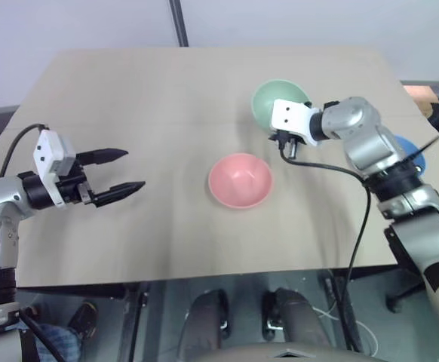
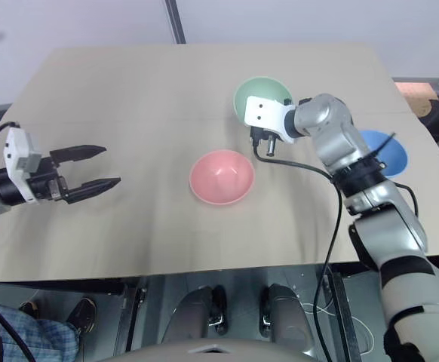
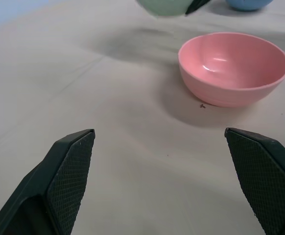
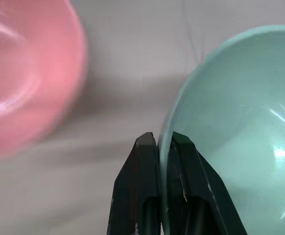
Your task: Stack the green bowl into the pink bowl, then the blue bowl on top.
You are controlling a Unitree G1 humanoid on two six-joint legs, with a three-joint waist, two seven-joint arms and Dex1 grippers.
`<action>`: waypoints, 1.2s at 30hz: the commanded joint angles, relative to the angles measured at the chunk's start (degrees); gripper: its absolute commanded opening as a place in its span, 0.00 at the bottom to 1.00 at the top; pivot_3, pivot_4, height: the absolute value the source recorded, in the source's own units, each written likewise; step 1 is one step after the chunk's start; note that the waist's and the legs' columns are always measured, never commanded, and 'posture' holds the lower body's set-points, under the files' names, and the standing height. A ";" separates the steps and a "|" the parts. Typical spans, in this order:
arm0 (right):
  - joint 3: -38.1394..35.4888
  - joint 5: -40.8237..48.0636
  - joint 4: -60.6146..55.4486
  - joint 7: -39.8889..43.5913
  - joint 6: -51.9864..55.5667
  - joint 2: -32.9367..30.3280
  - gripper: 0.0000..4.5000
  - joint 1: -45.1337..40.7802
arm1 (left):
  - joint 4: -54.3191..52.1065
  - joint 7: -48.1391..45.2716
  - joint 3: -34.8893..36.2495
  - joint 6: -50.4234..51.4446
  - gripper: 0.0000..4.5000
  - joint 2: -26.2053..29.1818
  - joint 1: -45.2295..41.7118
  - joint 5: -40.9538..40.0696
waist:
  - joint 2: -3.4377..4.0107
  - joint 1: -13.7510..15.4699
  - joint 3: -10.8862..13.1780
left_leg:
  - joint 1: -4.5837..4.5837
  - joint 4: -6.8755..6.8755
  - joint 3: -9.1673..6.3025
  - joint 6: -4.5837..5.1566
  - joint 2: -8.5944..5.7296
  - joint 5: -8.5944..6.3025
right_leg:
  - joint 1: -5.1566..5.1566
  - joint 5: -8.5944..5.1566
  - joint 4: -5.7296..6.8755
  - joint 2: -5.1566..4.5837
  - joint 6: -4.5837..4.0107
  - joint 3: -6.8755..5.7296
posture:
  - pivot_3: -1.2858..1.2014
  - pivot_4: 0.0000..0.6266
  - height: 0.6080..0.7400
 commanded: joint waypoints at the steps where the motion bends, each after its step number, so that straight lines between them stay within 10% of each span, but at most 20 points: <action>1: -0.79 2.29 -17.87 2.76 9.58 -0.29 0.02 1.02 | 1.55 -0.89 -0.52 -1.07 1.00 0.16 -2.44 0.07 | -0.01 -0.14 -0.01 | -0.02 0.00 0.01 0.00 0.01 0.00 | -0.03 0.00 0.02 0.01 0.00 0.01 | 0.52 0.24 1.00; 14: 5.82 3.15 -36.52 -3.04 30.57 3.01 0.02 5.31 | 8.77 -4.39 -6.64 -3.92 1.00 -1.20 -10.78 2.89 | -0.08 0.14 -0.04 | -0.60 0.52 -0.21 -0.02 0.03 0.02 | -0.34 0.00 0.12 0.08 0.00 -0.21 | 0.52 0.24 1.00; 21: 6.13 5.39 -39.80 -4.95 35.29 2.61 0.68 5.98 | 10.98 -5.56 -8.04 -4.77 1.00 -2.12 -13.28 3.95 | -0.08 0.13 -0.05 | -0.61 0.56 -0.26 -0.02 0.03 0.02 | -0.31 0.00 0.11 0.11 0.01 -0.24 | 0.52 0.24 1.00; 36: -6.45 10.95 -36.17 -5.06 35.78 -17.08 0.68 11.37 | 11.79 -6.49 -8.20 -5.39 1.00 -2.38 -13.68 4.80 | -0.11 0.47 -0.05 | -0.63 0.60 -0.37 0.00 0.03 0.00 | -0.27 -0.07 0.08 0.10 0.12 -0.32 | 0.52 0.24 1.00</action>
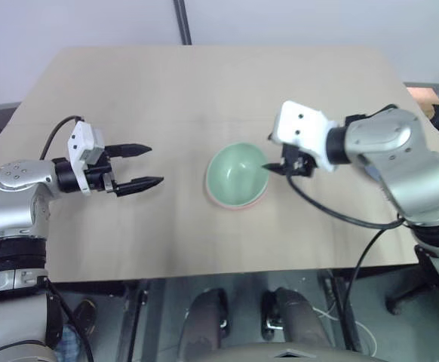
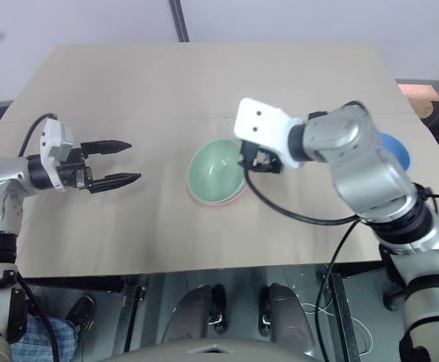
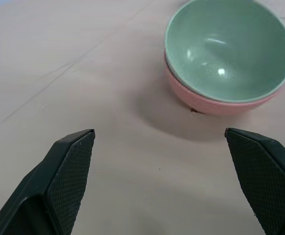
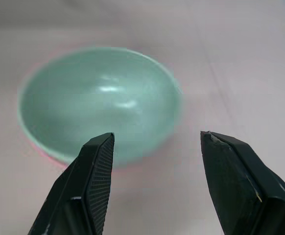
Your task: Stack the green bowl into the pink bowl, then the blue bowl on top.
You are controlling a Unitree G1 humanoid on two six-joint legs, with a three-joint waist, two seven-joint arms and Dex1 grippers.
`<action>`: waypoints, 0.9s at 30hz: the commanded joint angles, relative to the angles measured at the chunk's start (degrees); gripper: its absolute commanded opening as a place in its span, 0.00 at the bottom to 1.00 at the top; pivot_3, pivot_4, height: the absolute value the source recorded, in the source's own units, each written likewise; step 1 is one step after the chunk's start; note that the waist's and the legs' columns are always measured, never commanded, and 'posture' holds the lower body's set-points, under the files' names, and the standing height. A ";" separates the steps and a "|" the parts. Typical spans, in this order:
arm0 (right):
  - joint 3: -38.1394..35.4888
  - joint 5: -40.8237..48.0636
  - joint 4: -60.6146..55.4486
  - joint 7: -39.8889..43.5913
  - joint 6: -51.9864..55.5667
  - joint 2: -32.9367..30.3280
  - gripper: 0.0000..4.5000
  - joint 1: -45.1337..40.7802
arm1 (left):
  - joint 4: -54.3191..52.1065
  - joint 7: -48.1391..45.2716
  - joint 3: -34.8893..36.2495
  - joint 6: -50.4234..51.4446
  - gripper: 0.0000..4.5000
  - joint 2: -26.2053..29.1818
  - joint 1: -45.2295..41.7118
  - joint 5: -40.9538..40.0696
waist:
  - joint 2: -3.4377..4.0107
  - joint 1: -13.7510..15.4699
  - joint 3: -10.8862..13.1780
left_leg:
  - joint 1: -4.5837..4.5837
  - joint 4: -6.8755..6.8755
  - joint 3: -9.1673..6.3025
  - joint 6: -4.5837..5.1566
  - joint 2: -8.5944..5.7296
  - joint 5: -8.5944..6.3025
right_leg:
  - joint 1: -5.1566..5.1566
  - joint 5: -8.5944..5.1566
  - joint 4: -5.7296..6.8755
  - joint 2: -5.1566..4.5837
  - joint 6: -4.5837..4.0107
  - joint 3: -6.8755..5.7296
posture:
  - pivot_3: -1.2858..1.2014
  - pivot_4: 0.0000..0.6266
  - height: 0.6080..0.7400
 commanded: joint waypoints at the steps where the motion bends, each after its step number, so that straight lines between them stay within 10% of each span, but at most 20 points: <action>1: -4.08 -1.39 3.79 -1.53 -3.78 -7.05 0.68 4.34 | -0.72 -0.33 1.02 -0.44 1.00 0.89 -0.47 -0.35 | 0.00 0.08 0.00 | -0.01 0.00 0.01 0.00 -0.01 0.00 | 0.00 -0.03 -0.01 -0.02 0.06 0.00 | 0.52 0.24 1.00; 27: -11.93 -6.42 23.54 -15.22 -9.82 -15.14 0.68 21.14 | -0.67 -1.22 0.72 -1.19 1.00 0.28 -0.70 -0.48 | 0.01 0.19 0.01 | 0.03 0.00 0.09 0.00 0.02 0.00 | -0.01 -0.07 0.00 0.00 0.12 0.09 | 0.52 0.24 1.00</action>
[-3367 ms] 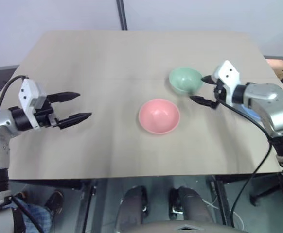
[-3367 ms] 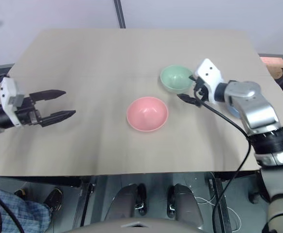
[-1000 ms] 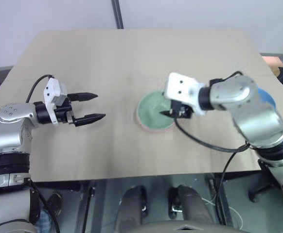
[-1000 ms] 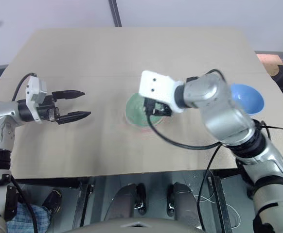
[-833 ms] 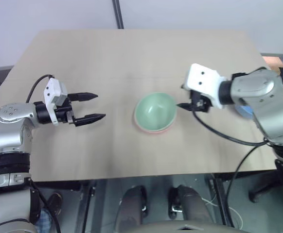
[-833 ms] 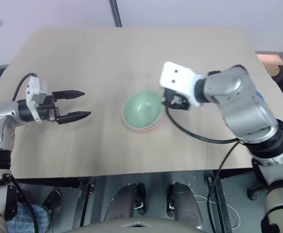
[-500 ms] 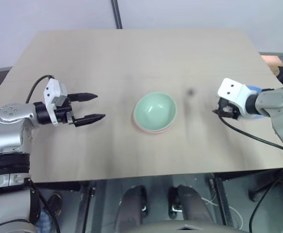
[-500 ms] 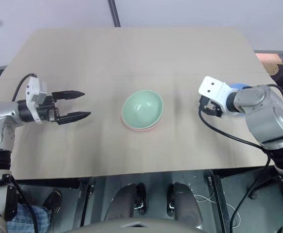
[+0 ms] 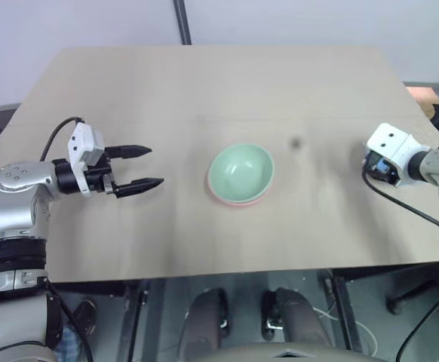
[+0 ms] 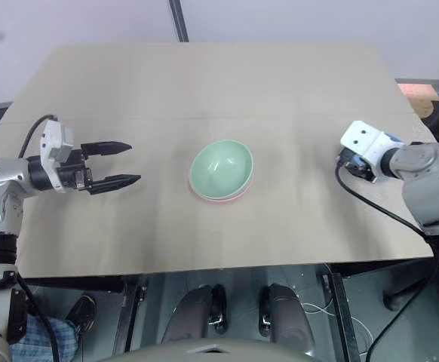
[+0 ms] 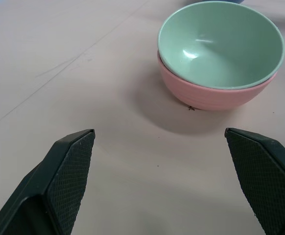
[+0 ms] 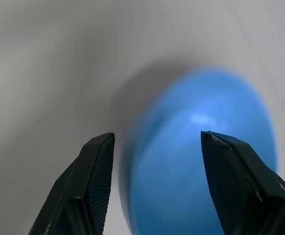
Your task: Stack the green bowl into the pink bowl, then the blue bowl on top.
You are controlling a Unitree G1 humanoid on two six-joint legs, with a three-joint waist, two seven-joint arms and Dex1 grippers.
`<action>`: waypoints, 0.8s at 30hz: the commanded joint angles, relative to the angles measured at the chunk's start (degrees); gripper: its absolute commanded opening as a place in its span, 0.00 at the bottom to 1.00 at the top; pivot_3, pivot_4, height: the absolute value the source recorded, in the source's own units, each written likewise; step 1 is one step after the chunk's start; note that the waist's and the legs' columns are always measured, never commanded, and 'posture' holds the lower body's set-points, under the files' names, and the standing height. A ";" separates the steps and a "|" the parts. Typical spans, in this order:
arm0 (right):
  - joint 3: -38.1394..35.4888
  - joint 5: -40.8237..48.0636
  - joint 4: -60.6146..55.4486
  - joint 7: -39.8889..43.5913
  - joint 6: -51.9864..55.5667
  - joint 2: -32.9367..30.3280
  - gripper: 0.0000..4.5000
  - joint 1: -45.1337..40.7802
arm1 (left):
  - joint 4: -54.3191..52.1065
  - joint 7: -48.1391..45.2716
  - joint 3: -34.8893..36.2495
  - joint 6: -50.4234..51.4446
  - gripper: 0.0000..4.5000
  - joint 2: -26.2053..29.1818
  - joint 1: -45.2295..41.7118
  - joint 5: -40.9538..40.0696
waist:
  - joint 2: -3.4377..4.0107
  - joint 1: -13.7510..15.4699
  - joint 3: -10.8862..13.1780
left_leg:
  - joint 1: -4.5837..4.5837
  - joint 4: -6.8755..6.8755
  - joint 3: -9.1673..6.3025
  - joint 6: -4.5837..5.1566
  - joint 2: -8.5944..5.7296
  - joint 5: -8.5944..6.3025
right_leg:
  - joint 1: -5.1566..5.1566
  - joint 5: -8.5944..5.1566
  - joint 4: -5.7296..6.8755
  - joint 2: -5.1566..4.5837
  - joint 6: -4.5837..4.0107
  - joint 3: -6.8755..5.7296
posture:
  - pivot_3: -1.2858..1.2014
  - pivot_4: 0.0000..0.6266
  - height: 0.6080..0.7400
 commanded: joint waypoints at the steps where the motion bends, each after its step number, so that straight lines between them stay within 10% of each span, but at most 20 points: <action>1: -2.57 -0.60 2.91 -1.56 -0.12 -0.38 0.68 0.22 | -0.92 -0.82 0.65 -0.61 1.00 0.24 -1.10 -0.78 | 0.00 -0.04 0.00 | 0.00 0.00 0.00 0.00 0.00 0.00 | 0.00 0.00 0.00 0.00 0.00 0.01 | 0.52 0.24 1.00; 20: -1.83 -0.85 8.76 -2.73 -3.21 -0.29 0.68 2.14 | -9.56 -5.56 4.09 6.19 1.00 0.32 0.36 -10.61 | 0.01 -0.02 0.00 | 0.03 0.01 0.02 0.00 0.00 0.00 | 0.01 0.00 0.01 0.01 0.01 0.04 | 0.52 0.24 1.00; 24: -2.07 -0.77 8.47 -2.94 -4.06 -0.15 0.40 2.47 | -9.74 -5.78 4.07 6.18 1.00 0.49 0.52 -10.62 | 0.01 0.00 0.00 | 0.03 0.01 0.02 0.00 0.00 0.00 | 0.01 0.00 0.02 0.02 0.01 0.04 | 0.52 0.24 1.00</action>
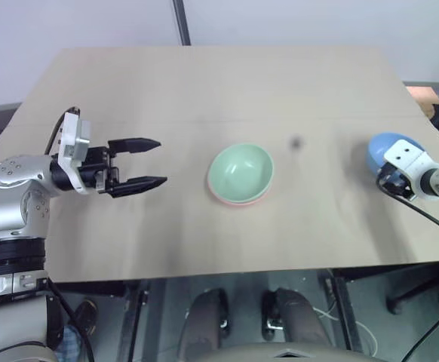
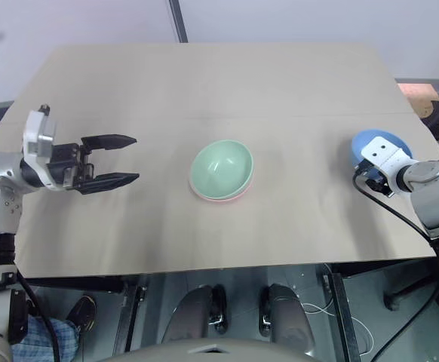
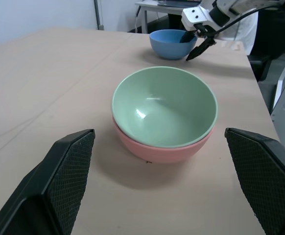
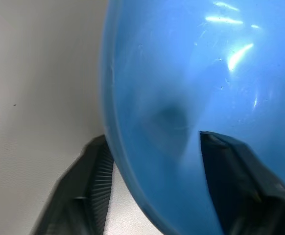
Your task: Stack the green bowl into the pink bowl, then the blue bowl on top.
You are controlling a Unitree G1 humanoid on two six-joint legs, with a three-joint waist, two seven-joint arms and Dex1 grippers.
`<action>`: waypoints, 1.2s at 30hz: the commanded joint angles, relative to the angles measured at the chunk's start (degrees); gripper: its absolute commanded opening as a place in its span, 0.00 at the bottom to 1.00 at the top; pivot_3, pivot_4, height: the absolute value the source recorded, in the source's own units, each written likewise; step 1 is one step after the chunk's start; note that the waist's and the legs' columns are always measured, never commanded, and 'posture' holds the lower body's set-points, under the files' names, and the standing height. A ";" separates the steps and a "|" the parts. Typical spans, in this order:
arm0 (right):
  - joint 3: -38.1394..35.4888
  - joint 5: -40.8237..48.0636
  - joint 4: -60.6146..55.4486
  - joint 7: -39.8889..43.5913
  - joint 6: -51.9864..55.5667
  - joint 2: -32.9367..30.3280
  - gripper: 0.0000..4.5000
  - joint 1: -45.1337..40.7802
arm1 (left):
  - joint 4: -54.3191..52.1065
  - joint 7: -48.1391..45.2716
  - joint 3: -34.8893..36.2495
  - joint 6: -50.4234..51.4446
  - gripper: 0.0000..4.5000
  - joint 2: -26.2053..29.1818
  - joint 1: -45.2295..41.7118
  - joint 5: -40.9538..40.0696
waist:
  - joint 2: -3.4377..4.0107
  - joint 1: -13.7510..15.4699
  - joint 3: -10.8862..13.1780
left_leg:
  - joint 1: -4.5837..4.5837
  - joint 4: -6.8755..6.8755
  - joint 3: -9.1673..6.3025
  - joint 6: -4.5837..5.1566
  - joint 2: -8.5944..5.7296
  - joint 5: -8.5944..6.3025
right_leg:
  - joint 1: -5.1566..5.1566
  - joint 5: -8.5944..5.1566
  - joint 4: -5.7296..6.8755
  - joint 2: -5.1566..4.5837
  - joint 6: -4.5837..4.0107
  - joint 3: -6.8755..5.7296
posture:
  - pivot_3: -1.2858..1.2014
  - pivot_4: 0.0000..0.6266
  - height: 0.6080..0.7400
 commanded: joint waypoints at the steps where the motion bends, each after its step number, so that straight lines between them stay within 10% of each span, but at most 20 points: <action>1: -1.97 -0.57 -0.89 -0.64 -0.90 -0.19 0.28 0.24 | -2.23 -0.58 1.73 -0.06 1.00 0.96 -0.07 -1.12 | 0.00 0.01 0.00 | 0.00 0.00 0.00 0.00 0.00 0.00 | 0.00 0.00 0.00 0.00 0.00 0.00 | 0.52 0.24 1.00; 4: -1.94 -0.56 -1.23 -0.63 -0.86 0.17 0.01 0.22 | -1.89 -0.70 1.69 -0.17 1.00 0.95 -0.25 -0.97 | -0.01 0.03 0.00 | 0.00 0.00 0.00 0.00 0.00 0.00 | 0.00 0.00 0.00 0.00 0.00 0.00 | 0.52 0.24 1.00; 22: -2.26 12.52 -23.93 14.16 -5.81 4.55 0.01 -11.41 | 1.30 -1.59 0.81 -4.94 1.00 1.46 2.50 3.22 | 0.01 -0.17 0.01 | 0.00 0.02 0.00 0.00 0.02 0.00 | 0.00 0.00 0.00 0.04 0.00 0.02 | 0.52 0.24 1.00; 36: 13.28 14.01 -30.29 20.53 -8.44 16.97 0.01 -31.91 | 8.03 -4.13 -0.87 -7.08 1.00 0.81 -2.85 5.41 | -0.01 0.75 0.00 | -0.06 0.15 -0.03 0.05 0.03 -0.03 | 0.00 0.02 0.05 0.04 -0.04 -0.05 | 0.52 0.24 1.00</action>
